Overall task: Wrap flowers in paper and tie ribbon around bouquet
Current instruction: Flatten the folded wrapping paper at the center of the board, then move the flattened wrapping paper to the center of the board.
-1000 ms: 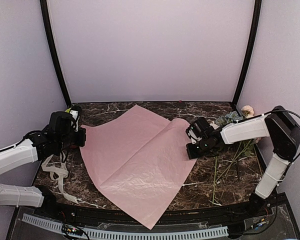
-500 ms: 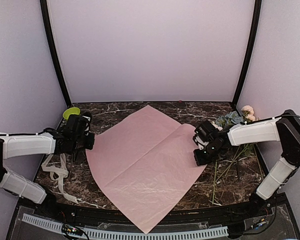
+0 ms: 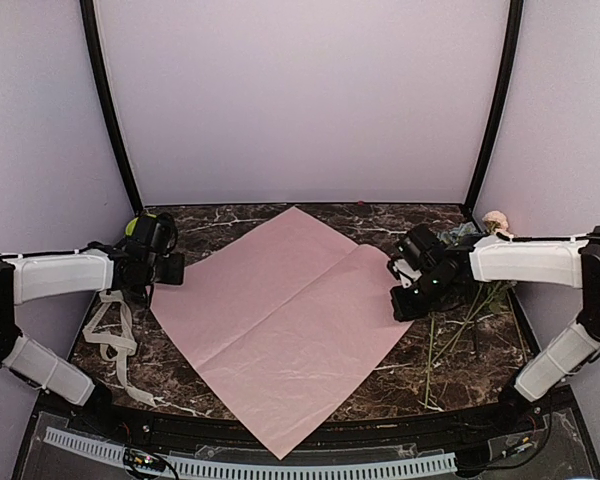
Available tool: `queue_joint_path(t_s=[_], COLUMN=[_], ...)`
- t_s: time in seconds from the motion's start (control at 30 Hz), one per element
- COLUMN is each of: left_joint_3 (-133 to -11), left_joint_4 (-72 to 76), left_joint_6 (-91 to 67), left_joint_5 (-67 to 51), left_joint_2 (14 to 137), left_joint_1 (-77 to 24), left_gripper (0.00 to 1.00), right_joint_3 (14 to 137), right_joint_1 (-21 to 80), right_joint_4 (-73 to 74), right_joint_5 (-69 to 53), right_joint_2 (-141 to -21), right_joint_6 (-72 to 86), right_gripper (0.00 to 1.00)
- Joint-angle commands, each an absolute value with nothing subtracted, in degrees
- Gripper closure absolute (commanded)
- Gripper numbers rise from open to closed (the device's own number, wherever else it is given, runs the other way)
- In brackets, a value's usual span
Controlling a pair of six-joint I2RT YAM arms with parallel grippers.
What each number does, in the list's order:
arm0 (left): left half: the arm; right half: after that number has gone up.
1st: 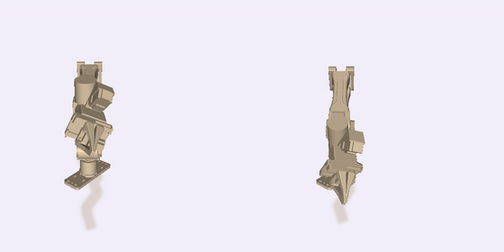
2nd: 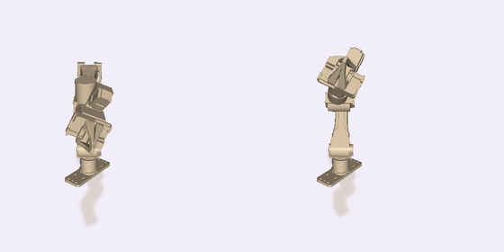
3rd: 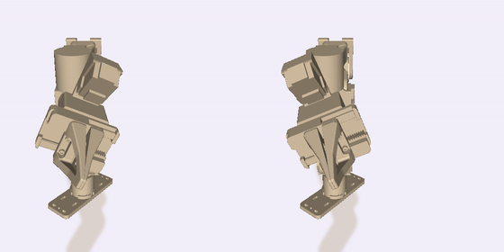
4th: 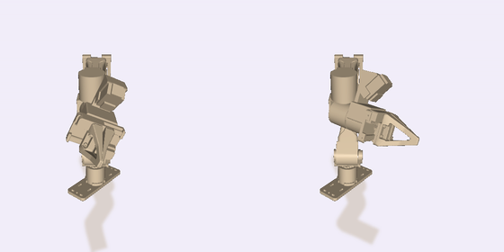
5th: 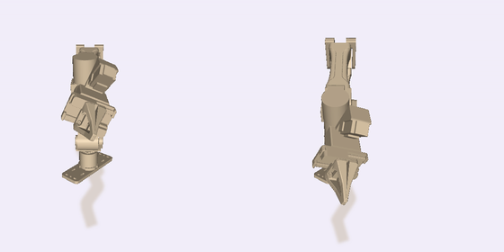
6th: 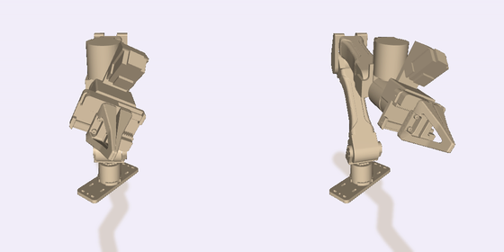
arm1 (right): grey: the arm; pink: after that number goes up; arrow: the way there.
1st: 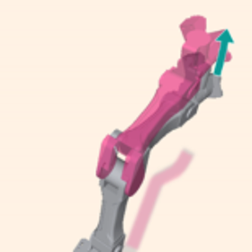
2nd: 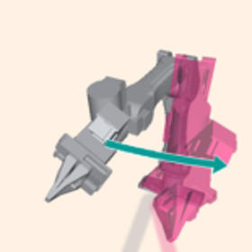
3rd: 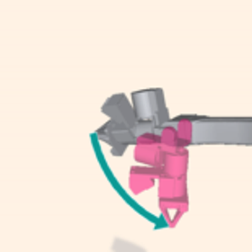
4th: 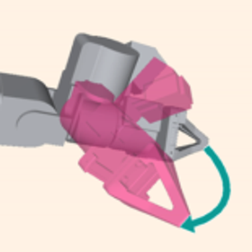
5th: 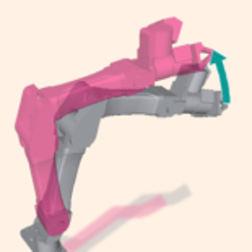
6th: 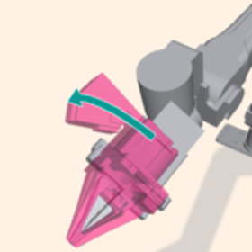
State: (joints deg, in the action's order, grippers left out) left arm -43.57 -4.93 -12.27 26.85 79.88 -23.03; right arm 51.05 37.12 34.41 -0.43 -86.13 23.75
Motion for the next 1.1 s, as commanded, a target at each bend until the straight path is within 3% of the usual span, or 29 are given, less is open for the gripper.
queue_joint_path(t_s=[0.0, 0.37, 0.53, 0.8, 1.07], left_joint_3=[-47.7, -44.23, -44.95, -51.69, -56.89], left_joint_4=[-8.3, -9.43, -5.76, -5.44, -7.54], left_joint_6=[-9.78, -14.04, -15.38, -12.04, -10.69], left_joint_5=[29.21, 14.95, 11.76, 12.2, 13.16], left_joint_2=[73.31, 77.82, 87.0, 102.06, 106.54], left_joint_1=[-23.09, -30.91, -34.36, -34.37, -34.37], left_gripper=[0.32, 0.5, 0.5, 0.51, 0.51], right_joint_3=[58.61, 70.85, 71.96, 63.02, 62.59], right_joint_1=[37.18, 35.38, 35.24, 32.52, 28.91], right_joint_4=[34.72, 30.87, 30.46, 26.9, 26.01], right_joint_5=[-0.21, 5.74, 7.42, 8.83, 8.11], right_joint_2=[-86.3, -104.54, -109.39, -107.76, -107.45], right_joint_6=[22.07, 21.71, 22.02, 25.09, 22.9], right_gripper=[0.97, 0.96, 0.97, 0.97, 0.98])
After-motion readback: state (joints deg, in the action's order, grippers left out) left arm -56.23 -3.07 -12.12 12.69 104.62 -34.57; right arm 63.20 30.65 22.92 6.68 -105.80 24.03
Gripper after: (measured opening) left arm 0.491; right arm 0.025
